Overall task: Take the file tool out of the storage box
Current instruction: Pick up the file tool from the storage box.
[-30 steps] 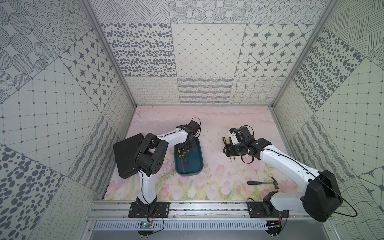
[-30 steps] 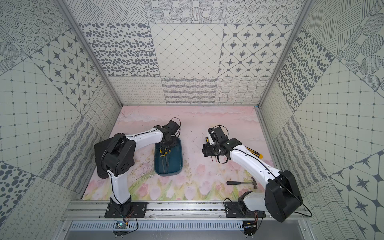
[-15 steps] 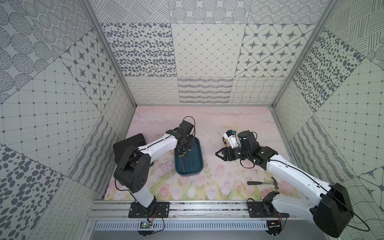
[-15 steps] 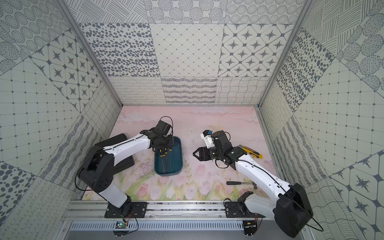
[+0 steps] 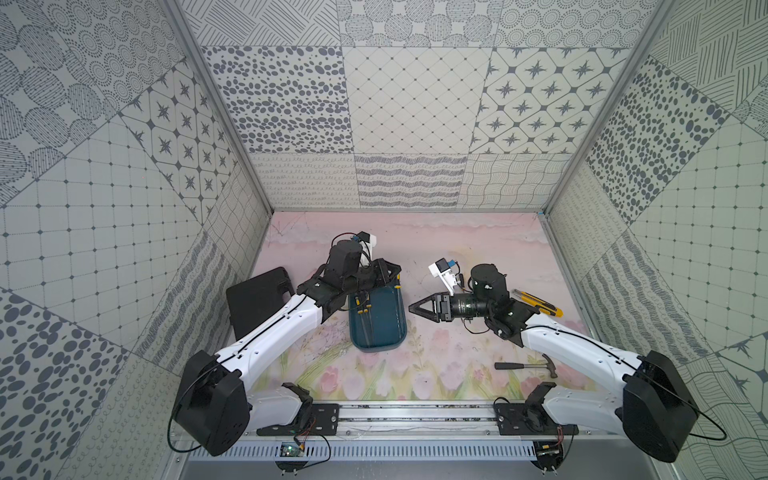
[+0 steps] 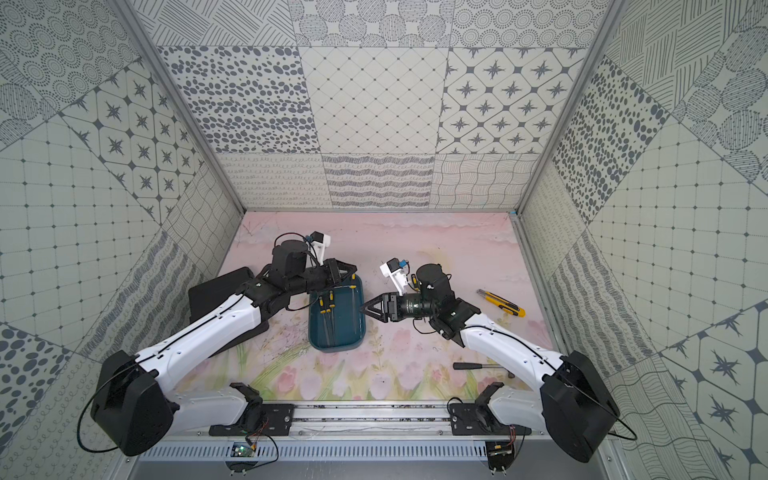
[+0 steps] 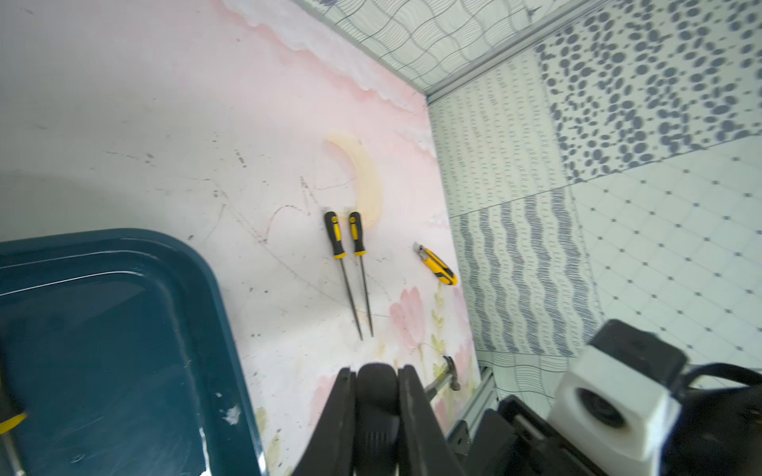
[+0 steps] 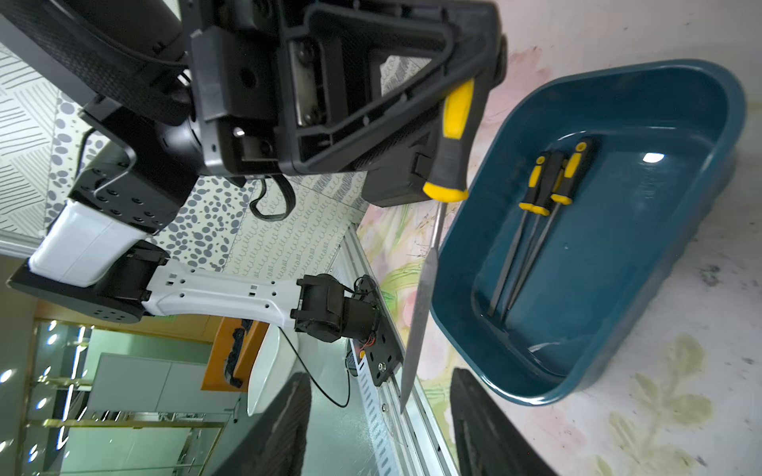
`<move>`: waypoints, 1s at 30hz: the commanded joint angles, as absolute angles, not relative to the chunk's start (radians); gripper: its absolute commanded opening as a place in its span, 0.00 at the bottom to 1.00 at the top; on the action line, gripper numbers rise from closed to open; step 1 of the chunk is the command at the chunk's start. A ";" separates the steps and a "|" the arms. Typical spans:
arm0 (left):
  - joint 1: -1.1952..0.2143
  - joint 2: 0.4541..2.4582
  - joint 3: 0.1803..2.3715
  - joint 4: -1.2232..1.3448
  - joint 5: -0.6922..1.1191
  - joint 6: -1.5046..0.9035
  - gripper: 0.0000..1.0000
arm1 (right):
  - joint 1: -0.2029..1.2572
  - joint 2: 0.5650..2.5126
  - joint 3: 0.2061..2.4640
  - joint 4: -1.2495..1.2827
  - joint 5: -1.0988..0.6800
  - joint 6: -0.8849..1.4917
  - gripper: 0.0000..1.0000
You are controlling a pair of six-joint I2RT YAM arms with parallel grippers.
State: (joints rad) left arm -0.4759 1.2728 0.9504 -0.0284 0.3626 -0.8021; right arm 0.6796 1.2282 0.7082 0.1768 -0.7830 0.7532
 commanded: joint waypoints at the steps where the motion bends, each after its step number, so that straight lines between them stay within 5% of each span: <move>1: -0.471 1.235 0.938 0.250 0.577 -0.933 0.07 | 0.691 1.241 0.697 0.317 -0.822 0.807 0.58; 30: -0.395 1.204 0.878 0.406 0.659 -0.983 0.10 | 0.695 1.220 0.679 0.503 -0.928 0.943 0.10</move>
State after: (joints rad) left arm -0.4084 1.2106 0.8780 0.3206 0.6250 -0.9905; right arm 0.6907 1.2366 0.6811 0.4393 -0.9077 0.9398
